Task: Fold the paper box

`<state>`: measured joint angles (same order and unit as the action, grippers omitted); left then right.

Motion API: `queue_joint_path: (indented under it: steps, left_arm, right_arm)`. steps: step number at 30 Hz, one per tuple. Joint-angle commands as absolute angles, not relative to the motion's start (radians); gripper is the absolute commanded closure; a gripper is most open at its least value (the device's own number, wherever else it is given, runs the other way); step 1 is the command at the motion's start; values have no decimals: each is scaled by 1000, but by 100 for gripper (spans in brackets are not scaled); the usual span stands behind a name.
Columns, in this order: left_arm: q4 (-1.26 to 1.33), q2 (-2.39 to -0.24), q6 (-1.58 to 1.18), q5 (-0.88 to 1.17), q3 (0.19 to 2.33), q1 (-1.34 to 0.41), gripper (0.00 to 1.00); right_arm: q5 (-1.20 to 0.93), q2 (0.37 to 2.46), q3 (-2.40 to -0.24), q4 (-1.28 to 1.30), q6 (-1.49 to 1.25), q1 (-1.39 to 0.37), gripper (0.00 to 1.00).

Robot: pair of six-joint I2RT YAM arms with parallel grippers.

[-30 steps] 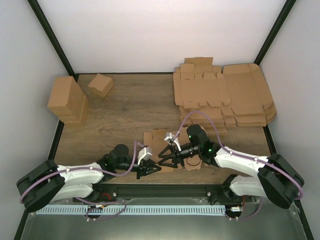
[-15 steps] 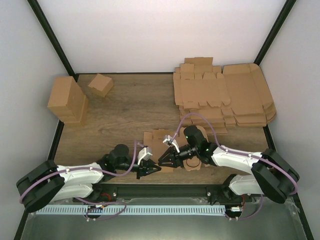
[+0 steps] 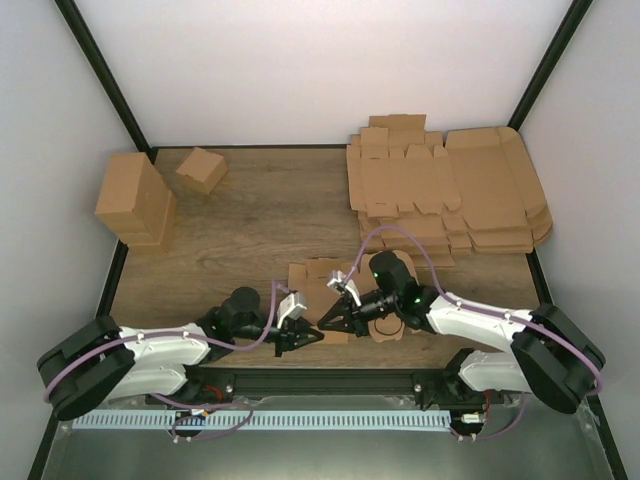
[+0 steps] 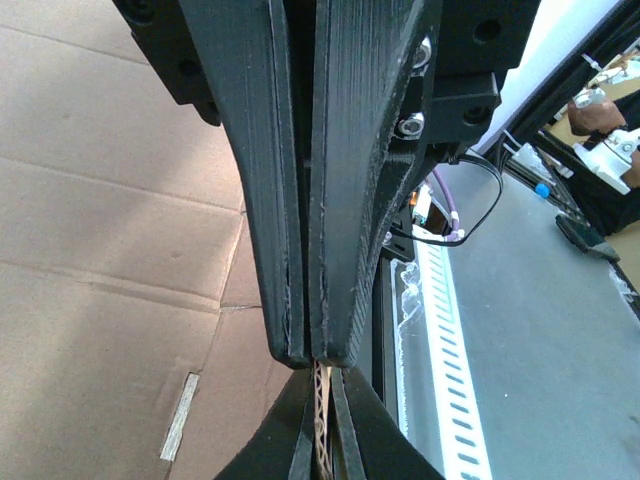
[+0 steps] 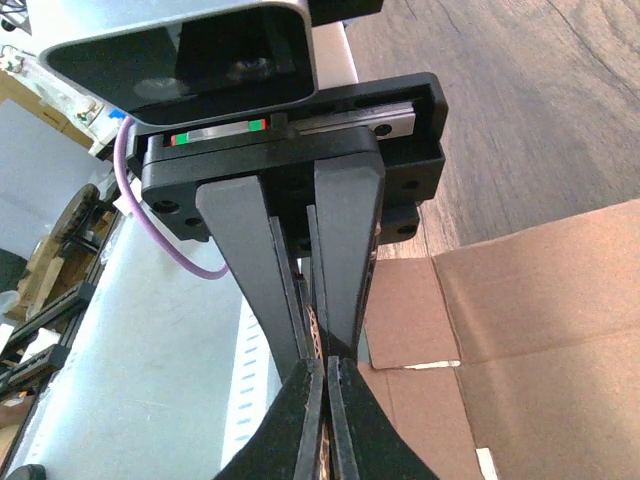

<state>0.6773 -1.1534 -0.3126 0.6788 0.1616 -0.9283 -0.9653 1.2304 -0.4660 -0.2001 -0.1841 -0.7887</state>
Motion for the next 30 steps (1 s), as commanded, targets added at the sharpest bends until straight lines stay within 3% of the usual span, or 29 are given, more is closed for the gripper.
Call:
queue_joint_path:
  steps: [1,14,30]
  left_arm:
    - [692,-1197,-281,726,186,-951,96]
    - [672,-1202,-262,710,186,-965,96]
    - [659,-1213,-262,710,192,-970,96]
  right_arm:
    - [-934,1190,-527,-233,-209,-784,99]
    - [-1043,1134,-531,-293,-349,-674,99]
    - [-922,1051,-560,-266,-271,-667,93]
